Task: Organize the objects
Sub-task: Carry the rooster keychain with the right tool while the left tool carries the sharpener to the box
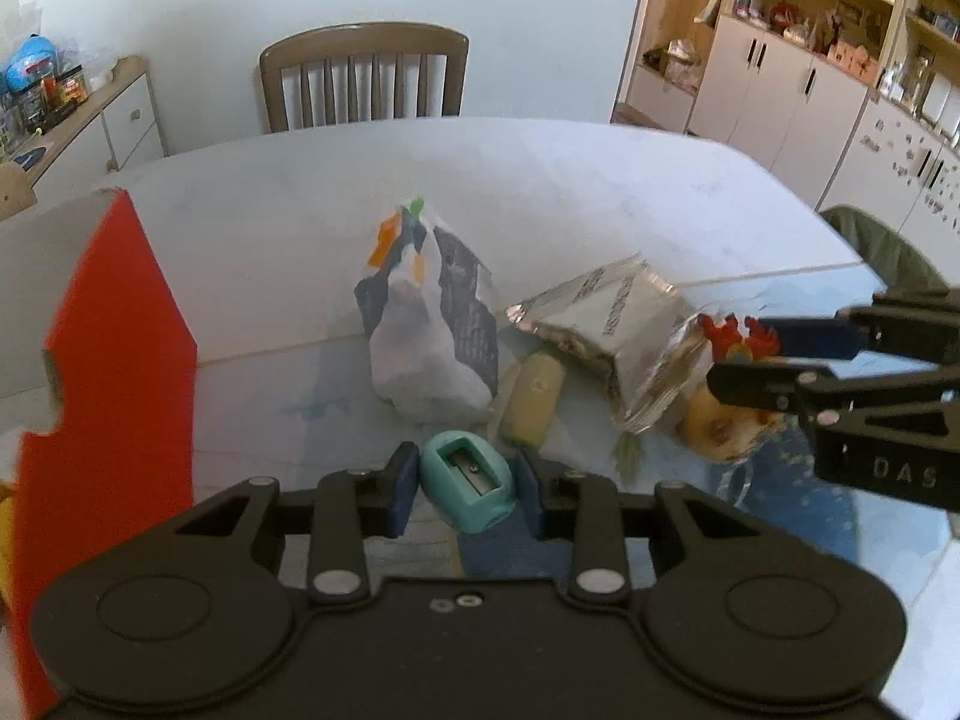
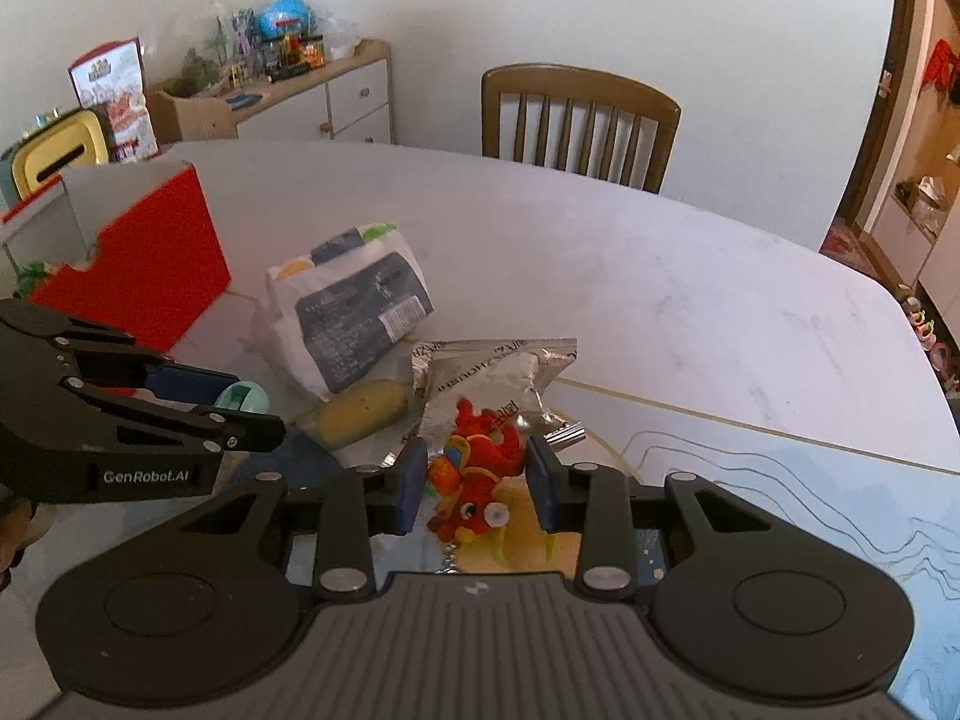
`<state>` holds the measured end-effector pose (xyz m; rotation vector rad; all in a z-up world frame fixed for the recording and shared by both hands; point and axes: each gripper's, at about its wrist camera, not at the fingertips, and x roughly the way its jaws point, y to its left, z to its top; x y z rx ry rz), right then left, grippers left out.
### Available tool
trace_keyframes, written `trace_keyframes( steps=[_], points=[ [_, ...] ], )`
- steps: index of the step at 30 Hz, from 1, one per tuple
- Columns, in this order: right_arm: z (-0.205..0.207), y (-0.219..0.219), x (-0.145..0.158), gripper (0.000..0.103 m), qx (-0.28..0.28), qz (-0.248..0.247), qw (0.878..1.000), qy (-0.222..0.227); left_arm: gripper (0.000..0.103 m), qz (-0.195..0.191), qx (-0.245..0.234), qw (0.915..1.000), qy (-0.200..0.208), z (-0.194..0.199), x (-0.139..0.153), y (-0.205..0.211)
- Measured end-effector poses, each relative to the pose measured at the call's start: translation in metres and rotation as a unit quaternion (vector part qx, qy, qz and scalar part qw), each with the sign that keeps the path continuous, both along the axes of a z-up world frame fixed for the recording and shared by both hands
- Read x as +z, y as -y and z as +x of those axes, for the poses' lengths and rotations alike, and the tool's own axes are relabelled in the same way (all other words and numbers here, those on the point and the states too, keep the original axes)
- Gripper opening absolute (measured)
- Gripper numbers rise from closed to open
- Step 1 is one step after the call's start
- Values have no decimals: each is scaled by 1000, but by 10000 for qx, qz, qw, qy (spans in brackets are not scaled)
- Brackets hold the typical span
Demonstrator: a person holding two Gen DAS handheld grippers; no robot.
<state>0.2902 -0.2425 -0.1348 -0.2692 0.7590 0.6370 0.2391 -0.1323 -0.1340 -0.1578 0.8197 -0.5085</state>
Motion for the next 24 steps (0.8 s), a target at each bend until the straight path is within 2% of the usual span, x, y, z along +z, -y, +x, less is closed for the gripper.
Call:
trace_keyframes(
  steps=[2,13,24],
  points=[
    [-5,3,8,30,-18,115,9999,-8,33,-94,-7,10000,21,-4,8,-5],
    [-37,10,46,30,-159,559,9983,28,33,-296,-130,9991,275,-24,43,-32],
    [-75,-14,95,30,-14,971,9952,110,33,-418,-119,9987,283,-44,65,-78]
  ],
)
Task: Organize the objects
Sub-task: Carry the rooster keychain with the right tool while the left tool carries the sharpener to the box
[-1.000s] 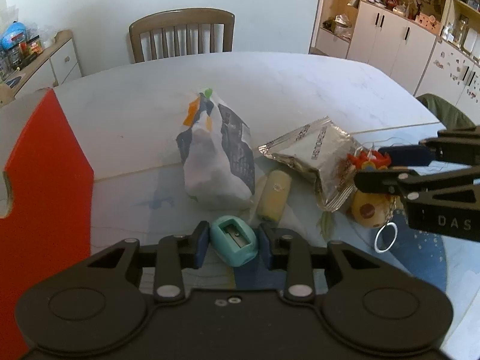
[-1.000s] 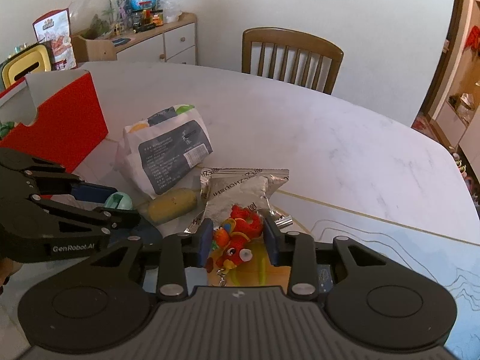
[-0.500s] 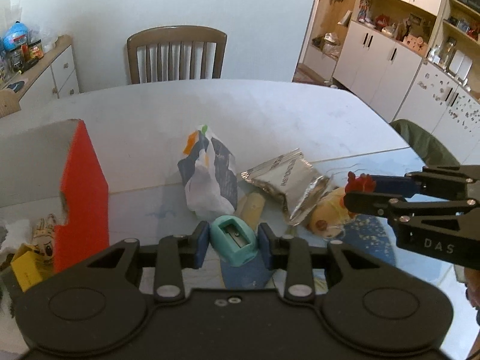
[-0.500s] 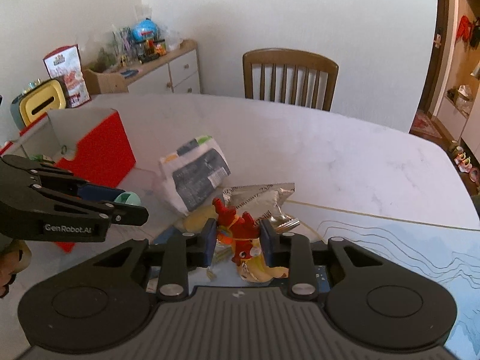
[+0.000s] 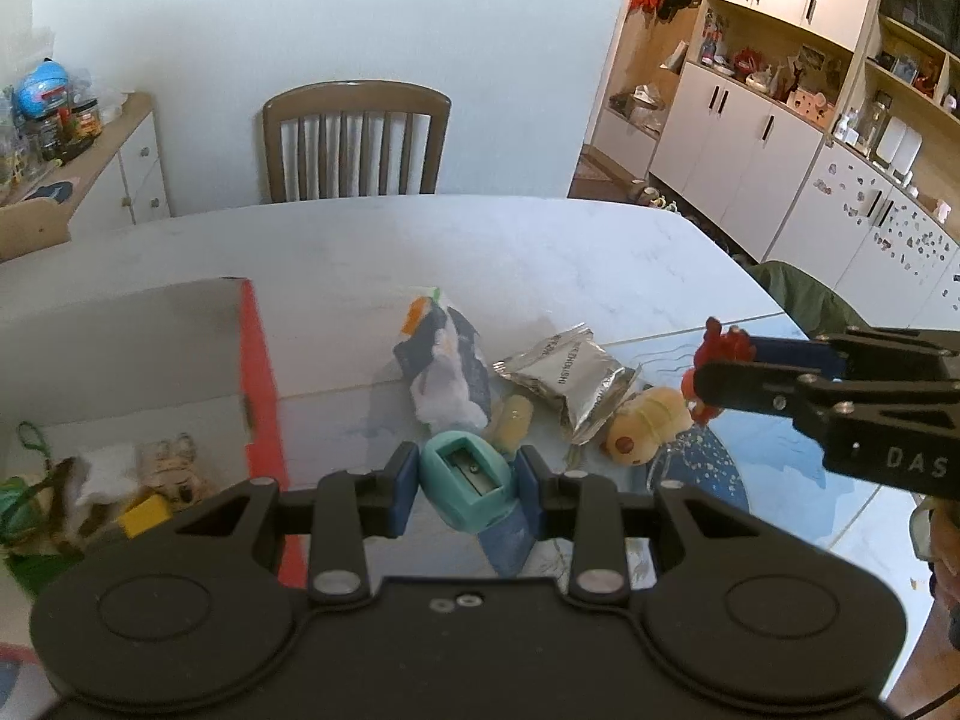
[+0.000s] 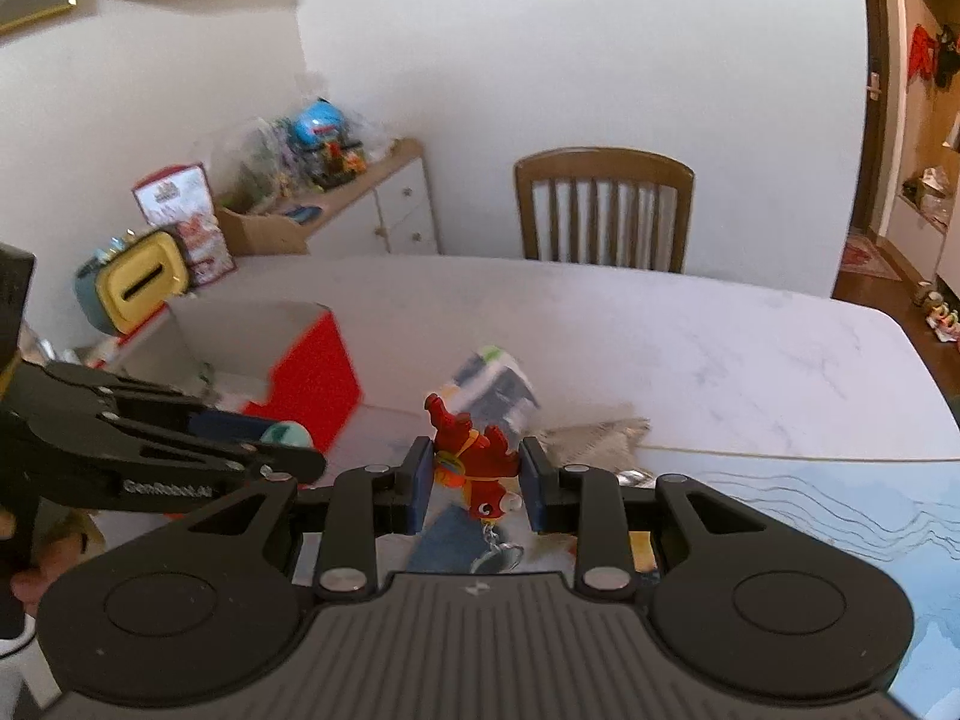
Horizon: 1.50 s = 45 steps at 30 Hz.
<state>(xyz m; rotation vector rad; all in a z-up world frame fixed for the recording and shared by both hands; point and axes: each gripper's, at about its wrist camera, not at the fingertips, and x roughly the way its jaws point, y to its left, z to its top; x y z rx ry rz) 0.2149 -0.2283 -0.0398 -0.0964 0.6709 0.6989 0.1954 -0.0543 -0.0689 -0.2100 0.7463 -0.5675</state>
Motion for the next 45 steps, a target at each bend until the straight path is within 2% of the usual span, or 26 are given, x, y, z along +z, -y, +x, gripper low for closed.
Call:
trace_keyframes(
  steps=[9,20,36,45],
  points=[
    [-16,-43,31,30,313,238,9992,17,33,-52,161,9998,135,-11,11,-50],
    [-26,-112,45,30,704,356,9969,-63,33,62,607,9981,96,5,6,-122],
    [-29,-194,28,30,930,178,9952,-241,33,416,855,9955,13,45,-22,-186],
    [-32,-242,-5,30,1095,-132,9928,-457,33,661,806,9944,-172,79,-48,-198]
  ],
)
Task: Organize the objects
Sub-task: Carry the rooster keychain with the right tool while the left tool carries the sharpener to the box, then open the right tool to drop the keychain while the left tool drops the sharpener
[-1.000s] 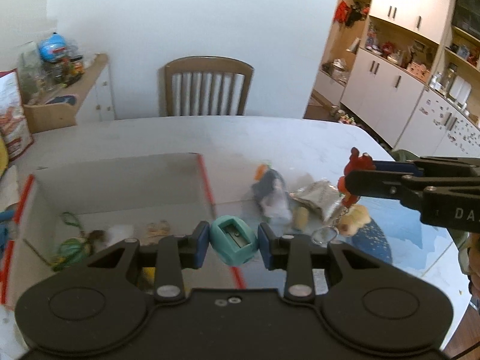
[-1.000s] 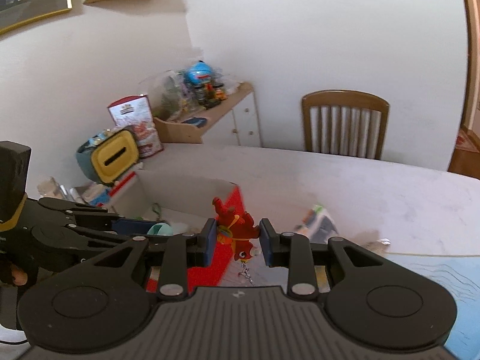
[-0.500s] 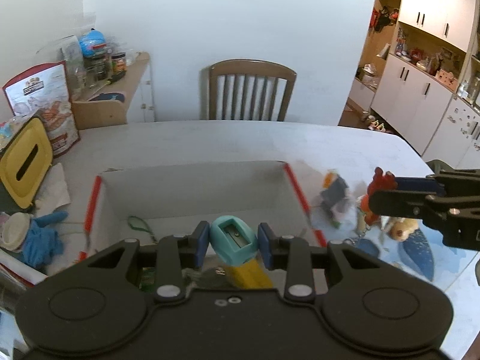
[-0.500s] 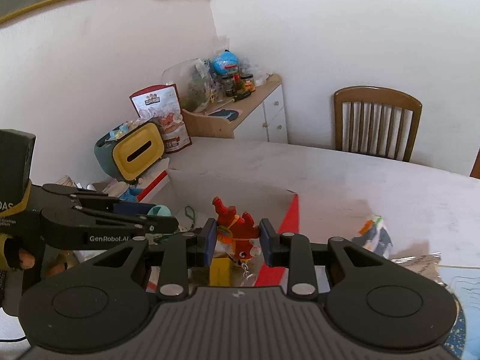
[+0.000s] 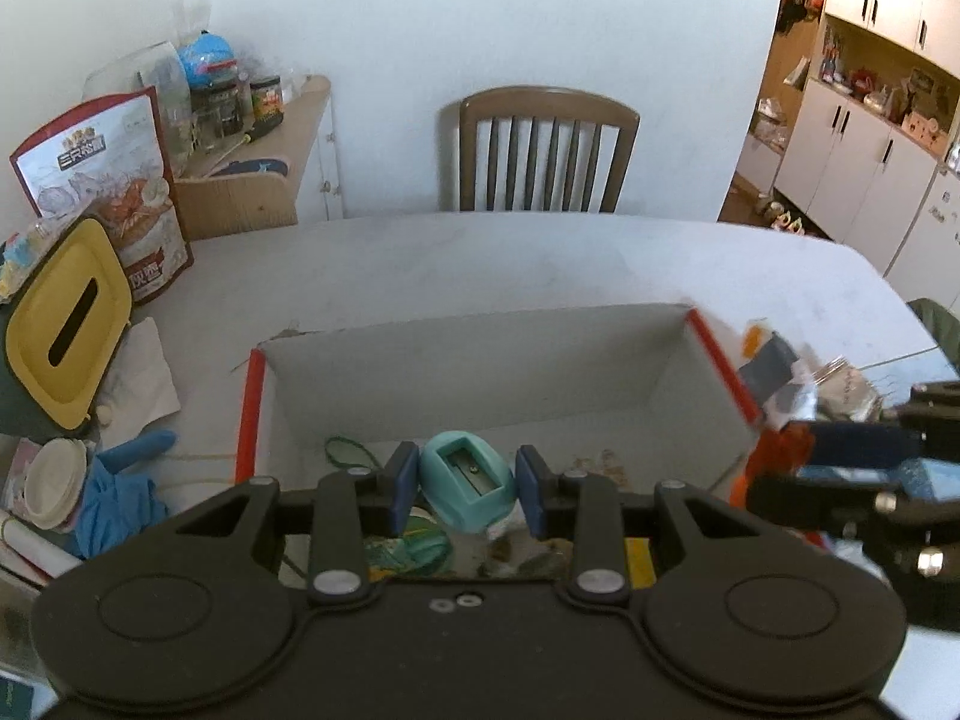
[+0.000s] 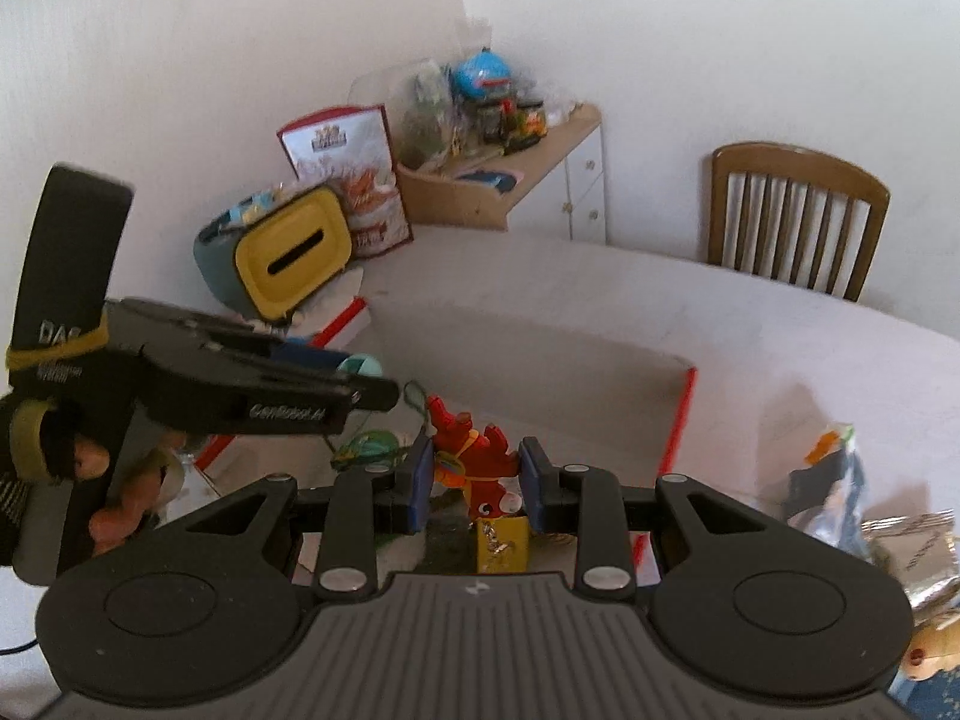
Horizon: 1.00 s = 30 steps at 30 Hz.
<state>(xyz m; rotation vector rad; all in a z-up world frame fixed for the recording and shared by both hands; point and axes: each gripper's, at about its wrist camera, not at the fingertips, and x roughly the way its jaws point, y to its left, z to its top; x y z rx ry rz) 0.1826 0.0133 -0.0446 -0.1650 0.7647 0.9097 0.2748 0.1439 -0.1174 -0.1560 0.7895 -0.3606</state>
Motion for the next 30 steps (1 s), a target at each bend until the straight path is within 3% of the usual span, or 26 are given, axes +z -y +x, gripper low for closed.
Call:
trace_keyframes(
  steps=[15,30],
  points=[
    [3,-42,-60,30,-11,-531,9969,-577,33,357,-429,9976,-415,46,-43,16],
    [5,-46,-80,30,2,-869,9939,-679,33,605,-954,9877,-1078,69,-65,39]
  ],
)
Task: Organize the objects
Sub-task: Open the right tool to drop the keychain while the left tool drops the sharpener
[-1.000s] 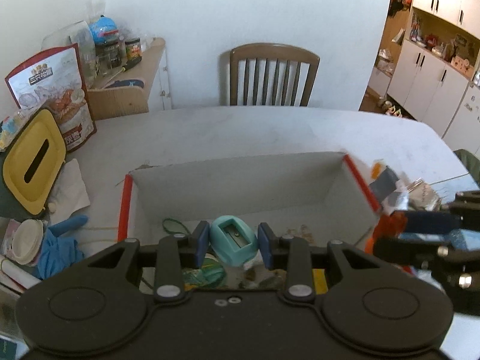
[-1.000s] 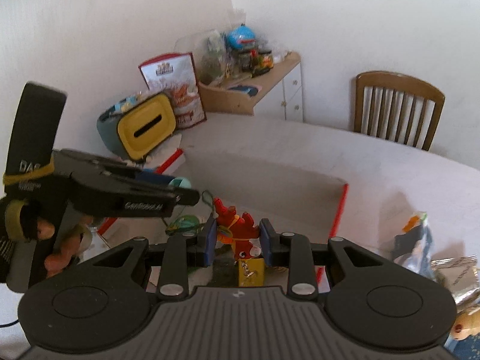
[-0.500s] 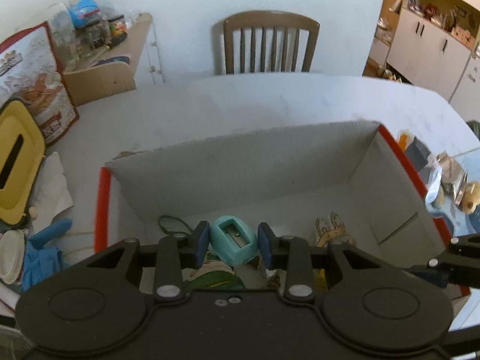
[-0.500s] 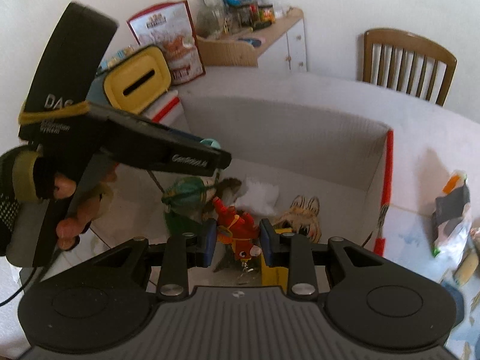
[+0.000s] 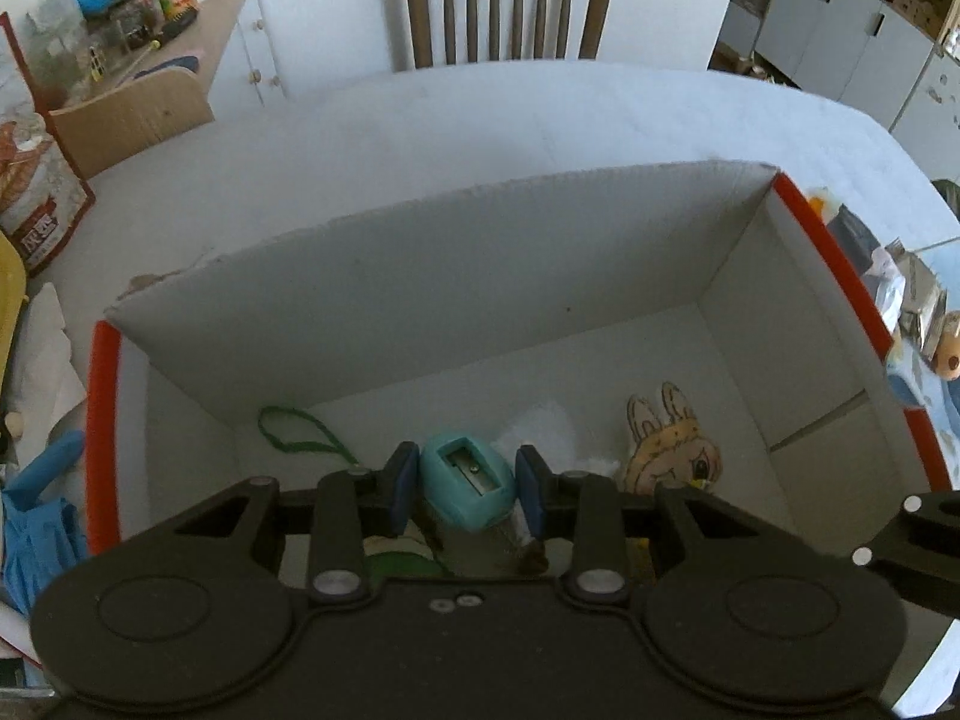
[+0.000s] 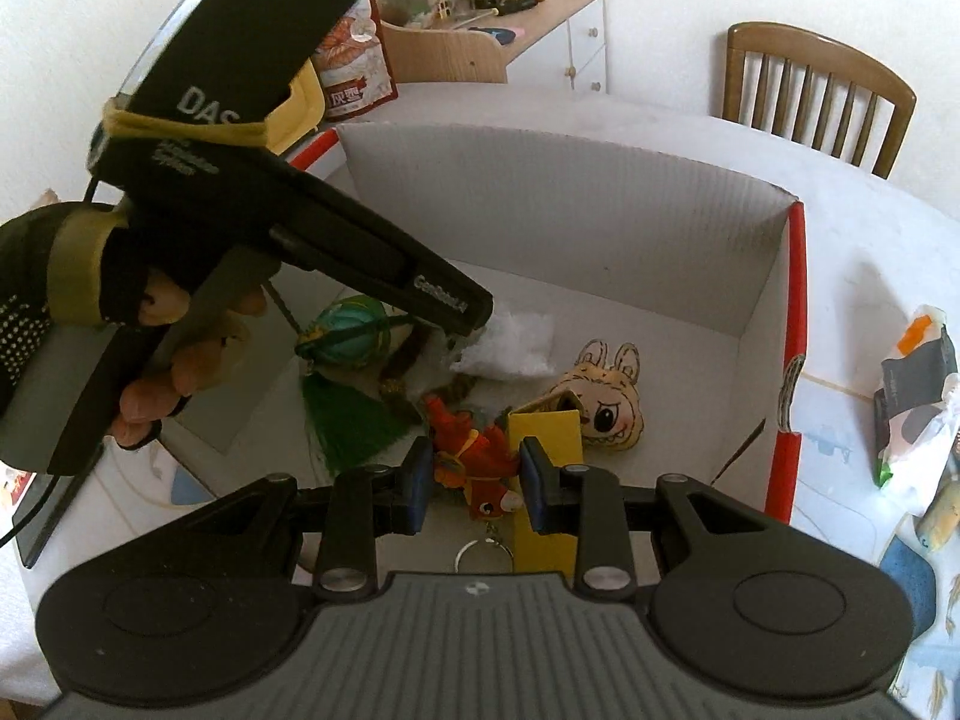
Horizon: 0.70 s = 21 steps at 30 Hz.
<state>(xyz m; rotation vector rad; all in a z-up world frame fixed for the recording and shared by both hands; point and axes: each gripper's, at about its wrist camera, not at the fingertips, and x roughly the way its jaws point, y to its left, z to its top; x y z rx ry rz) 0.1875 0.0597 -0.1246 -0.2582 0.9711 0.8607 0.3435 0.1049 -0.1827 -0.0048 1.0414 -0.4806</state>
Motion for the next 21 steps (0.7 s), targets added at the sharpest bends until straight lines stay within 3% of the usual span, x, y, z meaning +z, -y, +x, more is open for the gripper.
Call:
trace_keyframes(
  steps=[7,9,11,12,21],
  points=[
    [0,3,2,31,-53,42,10000,-65,35,53,-55,9996,-270,4,-5,1],
    [0,4,3,37,-90,56,9999,-62,37,65,-39,9996,-274,3,-5,0],
    [-1,6,7,52,-160,124,9998,-14,40,66,-27,9996,-272,3,-4,-1],
    [-1,8,8,54,-186,163,9997,-14,41,60,-15,9996,-264,2,-3,-2],
    [-5,17,21,54,-290,329,9990,-4,49,-54,117,9999,-90,-5,5,-8]
  ],
)
